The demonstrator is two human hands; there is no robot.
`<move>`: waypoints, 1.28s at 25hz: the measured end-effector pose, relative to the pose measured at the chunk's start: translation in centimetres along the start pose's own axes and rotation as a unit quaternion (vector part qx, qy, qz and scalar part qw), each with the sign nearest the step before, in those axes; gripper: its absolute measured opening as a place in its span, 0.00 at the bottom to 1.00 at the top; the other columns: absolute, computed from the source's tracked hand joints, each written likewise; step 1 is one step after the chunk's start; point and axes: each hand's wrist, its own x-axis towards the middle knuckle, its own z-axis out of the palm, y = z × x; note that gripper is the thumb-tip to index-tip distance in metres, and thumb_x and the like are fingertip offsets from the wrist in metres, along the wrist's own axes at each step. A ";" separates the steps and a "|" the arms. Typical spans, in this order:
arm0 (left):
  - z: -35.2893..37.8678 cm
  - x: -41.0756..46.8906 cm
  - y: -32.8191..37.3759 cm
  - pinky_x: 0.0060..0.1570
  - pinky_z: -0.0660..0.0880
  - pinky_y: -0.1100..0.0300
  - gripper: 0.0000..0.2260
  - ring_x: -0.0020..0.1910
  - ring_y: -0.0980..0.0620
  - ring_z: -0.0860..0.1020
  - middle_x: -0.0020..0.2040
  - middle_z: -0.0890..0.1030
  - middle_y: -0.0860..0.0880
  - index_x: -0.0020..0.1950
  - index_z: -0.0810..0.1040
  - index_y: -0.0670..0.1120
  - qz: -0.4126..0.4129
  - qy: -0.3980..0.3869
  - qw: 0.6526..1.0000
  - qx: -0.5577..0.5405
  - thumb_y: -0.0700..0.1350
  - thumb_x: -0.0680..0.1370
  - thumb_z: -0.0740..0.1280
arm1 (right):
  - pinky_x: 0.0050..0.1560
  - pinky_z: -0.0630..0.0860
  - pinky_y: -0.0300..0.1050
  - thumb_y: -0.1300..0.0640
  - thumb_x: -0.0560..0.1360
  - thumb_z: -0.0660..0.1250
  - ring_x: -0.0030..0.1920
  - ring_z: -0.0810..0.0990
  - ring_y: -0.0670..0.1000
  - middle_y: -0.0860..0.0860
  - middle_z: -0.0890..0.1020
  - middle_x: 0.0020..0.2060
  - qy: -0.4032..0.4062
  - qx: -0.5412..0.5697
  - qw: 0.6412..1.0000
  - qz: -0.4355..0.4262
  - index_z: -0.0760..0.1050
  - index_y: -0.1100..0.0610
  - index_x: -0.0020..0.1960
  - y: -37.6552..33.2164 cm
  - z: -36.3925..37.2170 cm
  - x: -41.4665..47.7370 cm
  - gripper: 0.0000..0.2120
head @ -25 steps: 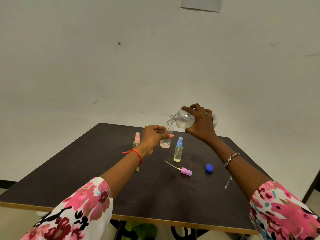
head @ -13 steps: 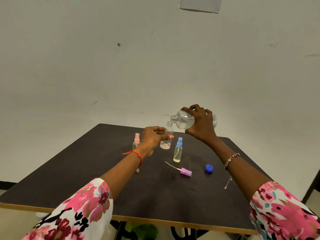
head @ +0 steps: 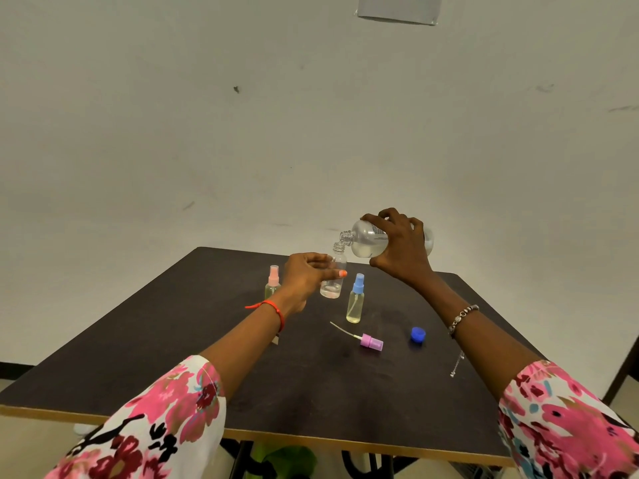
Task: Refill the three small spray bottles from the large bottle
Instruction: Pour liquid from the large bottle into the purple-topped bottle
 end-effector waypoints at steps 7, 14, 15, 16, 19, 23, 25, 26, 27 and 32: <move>0.1 -0.1 0.1 0.59 0.75 0.51 0.24 0.57 0.46 0.77 0.58 0.79 0.42 0.60 0.75 0.38 -0.001 -0.003 1.000 -0.007 0.36 0.66 0.75 | 0.60 0.61 0.55 0.54 0.56 0.68 0.55 0.75 0.58 0.56 0.75 0.56 -0.003 0.001 1.000 -0.002 0.73 0.52 0.62 0.3 0.1 0.1 0.32; 0.2 -0.1 0.1 0.61 0.74 0.49 0.23 0.54 0.48 0.77 0.57 0.79 0.42 0.59 0.75 0.38 0.001 -0.004 1.000 -0.007 0.37 0.66 0.75 | 0.61 0.61 0.53 0.52 0.56 0.66 0.56 0.75 0.57 0.55 0.75 0.56 -0.004 0.003 1.000 0.004 0.73 0.52 0.62 0.2 -0.1 0.0 0.33; 0.2 -0.1 0.1 0.61 0.74 0.49 0.23 0.55 0.47 0.77 0.57 0.80 0.42 0.59 0.75 0.38 0.000 -0.004 1.000 -0.007 0.37 0.66 0.75 | 0.61 0.61 0.54 0.52 0.56 0.66 0.56 0.75 0.57 0.56 0.75 0.56 -0.004 0.003 1.000 0.004 0.73 0.52 0.62 0.2 -0.1 0.0 0.33; 0.2 -0.1 0.1 0.61 0.74 0.48 0.23 0.57 0.46 0.78 0.57 0.80 0.42 0.59 0.75 0.39 -0.001 -0.003 1.000 -0.007 0.37 0.66 0.75 | 0.61 0.61 0.54 0.51 0.57 0.66 0.56 0.75 0.58 0.56 0.75 0.57 -0.003 0.003 1.000 0.003 0.73 0.52 0.62 0.2 -0.1 0.0 0.32; 0.3 -0.2 0.0 0.61 0.74 0.47 0.23 0.58 0.45 0.78 0.58 0.80 0.42 0.59 0.75 0.39 -0.003 -0.003 1.000 -0.005 0.37 0.66 0.75 | 0.61 0.61 0.54 0.50 0.57 0.66 0.56 0.74 0.58 0.56 0.75 0.57 -0.003 0.003 1.000 0.003 0.73 0.52 0.62 0.2 0.0 -0.2 0.33; 0.4 -0.2 -0.1 0.59 0.75 0.50 0.23 0.57 0.45 0.78 0.58 0.80 0.42 0.59 0.75 0.39 -0.006 0.000 1.000 -0.002 0.37 0.66 0.75 | 0.60 0.61 0.54 0.52 0.57 0.67 0.56 0.75 0.58 0.56 0.75 0.57 -0.003 0.003 1.000 0.002 0.73 0.52 0.62 0.3 0.0 -0.3 0.32; 0.4 -0.3 -0.1 0.57 0.75 0.52 0.23 0.56 0.46 0.78 0.57 0.80 0.42 0.59 0.75 0.39 -0.005 0.000 1.000 -0.004 0.37 0.66 0.75 | 0.60 0.61 0.54 0.53 0.57 0.67 0.56 0.75 0.58 0.56 0.75 0.57 -0.002 0.002 1.000 0.003 0.73 0.52 0.62 0.3 -0.1 -0.3 0.32; 0.4 -0.3 0.0 0.56 0.75 0.53 0.22 0.56 0.46 0.78 0.57 0.80 0.42 0.59 0.75 0.39 -0.004 -0.001 1.000 -0.005 0.37 0.66 0.75 | 0.60 0.61 0.54 0.52 0.57 0.67 0.56 0.75 0.58 0.56 0.75 0.56 -0.001 0.001 1.000 0.003 0.73 0.52 0.62 0.3 -0.1 -0.3 0.32; 0.5 -0.3 0.0 0.55 0.75 0.54 0.22 0.55 0.47 0.78 0.57 0.80 0.42 0.59 0.76 0.39 -0.004 -0.002 1.000 -0.004 0.37 0.66 0.75 | 0.60 0.61 0.54 0.52 0.57 0.66 0.56 0.75 0.58 0.56 0.75 0.56 0.001 0.001 1.000 0.003 0.73 0.52 0.61 0.3 -0.1 -0.3 0.32; 0.5 -0.4 0.0 0.53 0.75 0.55 0.23 0.58 0.45 0.77 0.58 0.79 0.42 0.60 0.75 0.39 -0.006 -0.002 1.000 -0.004 0.37 0.67 0.75 | 0.60 0.61 0.53 0.55 0.57 0.71 0.55 0.75 0.57 0.55 0.75 0.56 0.001 0.000 1.000 0.001 0.73 0.51 0.61 0.4 0.0 -0.3 0.31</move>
